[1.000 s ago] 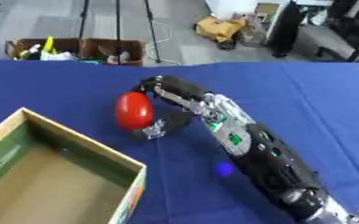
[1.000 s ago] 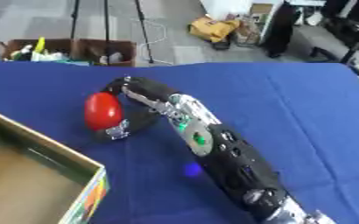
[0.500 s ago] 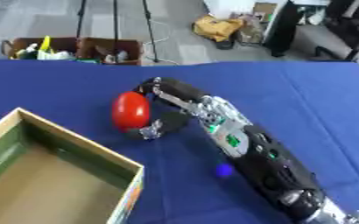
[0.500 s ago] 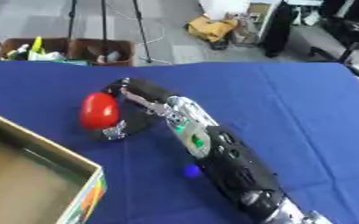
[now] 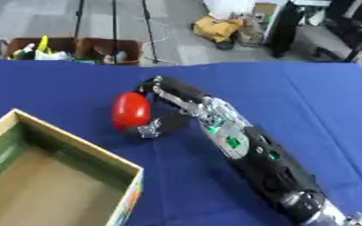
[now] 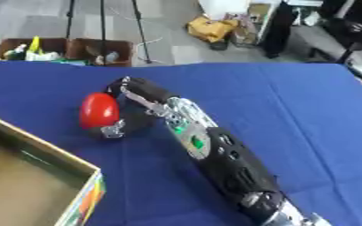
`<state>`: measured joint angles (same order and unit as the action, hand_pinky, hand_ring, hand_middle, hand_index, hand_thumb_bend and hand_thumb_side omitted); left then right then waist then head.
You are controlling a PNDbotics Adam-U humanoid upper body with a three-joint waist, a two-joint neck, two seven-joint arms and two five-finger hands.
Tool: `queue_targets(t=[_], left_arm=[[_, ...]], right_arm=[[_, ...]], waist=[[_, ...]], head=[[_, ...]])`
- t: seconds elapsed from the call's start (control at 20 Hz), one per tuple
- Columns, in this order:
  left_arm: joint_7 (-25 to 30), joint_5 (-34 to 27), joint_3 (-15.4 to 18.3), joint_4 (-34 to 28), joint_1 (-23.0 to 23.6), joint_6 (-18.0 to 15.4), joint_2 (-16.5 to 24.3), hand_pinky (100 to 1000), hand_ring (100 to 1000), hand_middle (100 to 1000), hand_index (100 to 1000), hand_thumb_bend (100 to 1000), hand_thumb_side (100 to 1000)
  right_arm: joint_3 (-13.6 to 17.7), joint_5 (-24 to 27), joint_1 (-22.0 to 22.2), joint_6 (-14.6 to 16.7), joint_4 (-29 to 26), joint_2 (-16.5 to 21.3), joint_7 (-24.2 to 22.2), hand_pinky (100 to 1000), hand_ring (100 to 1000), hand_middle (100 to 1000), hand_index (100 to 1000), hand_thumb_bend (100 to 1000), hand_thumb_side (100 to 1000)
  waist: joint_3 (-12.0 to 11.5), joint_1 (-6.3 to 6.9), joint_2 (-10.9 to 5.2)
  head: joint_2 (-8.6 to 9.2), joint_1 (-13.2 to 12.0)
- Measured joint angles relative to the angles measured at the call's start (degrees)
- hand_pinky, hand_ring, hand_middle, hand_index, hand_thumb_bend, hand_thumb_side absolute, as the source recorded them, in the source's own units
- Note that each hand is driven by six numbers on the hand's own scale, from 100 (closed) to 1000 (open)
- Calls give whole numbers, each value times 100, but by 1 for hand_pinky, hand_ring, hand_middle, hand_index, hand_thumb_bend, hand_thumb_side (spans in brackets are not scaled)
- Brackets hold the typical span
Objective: Pick up objects on the table and place them in the box.
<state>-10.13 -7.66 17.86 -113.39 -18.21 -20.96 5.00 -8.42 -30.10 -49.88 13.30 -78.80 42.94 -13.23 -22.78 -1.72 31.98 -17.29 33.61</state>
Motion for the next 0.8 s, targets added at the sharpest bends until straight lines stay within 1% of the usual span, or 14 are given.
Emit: queue_targets(t=[0.15, 0.35, 0.45, 0.5, 0.65, 0.8], left_arm=[[-1, 0, 0, 0, 0, 1, 0, 347, 508, 553, 731, 100, 772], [-18, 0, 1, 0, 0, 12, 0, 348, 508, 553, 730, 100, 773], [-28, -1, 1, 0, 0, 15, 0, 348, 508, 553, 730, 100, 773], [-33, -1, 1, 0, 0, 19, 0, 348, 508, 552, 730, 100, 773], [-36, -2, 1, 0, 0, 21, 0, 348, 507, 551, 730, 100, 774], [-35, -2, 1, 0, 0, 20, 0, 347, 506, 550, 730, 100, 775]], right_arm=[[6, 79, 3, -31, -20, 0, 60, 542, 728, 514, 729, 657, 779], [13, 147, 33, -64, -67, 1, 94, 523, 717, 495, 713, 647, 708], [24, 180, 47, -83, -89, 1, 108, 518, 715, 491, 711, 647, 690], [28, 198, 47, -87, -104, 3, 108, 516, 714, 489, 708, 651, 660], [28, 203, 50, -108, -107, 4, 81, 520, 714, 495, 714, 667, 607], [27, 185, 52, -116, -94, 4, 21, 500, 703, 480, 700, 659, 578]], waist=[[1, 2, 0], [8, 3, 0], [9, 3, -1], [9, 3, -1], [9, 3, -1], [6, 4, -1]], head=[[0, 20], [1, 27], [14, 28], [22, 29], [28, 40], [31, 74]])
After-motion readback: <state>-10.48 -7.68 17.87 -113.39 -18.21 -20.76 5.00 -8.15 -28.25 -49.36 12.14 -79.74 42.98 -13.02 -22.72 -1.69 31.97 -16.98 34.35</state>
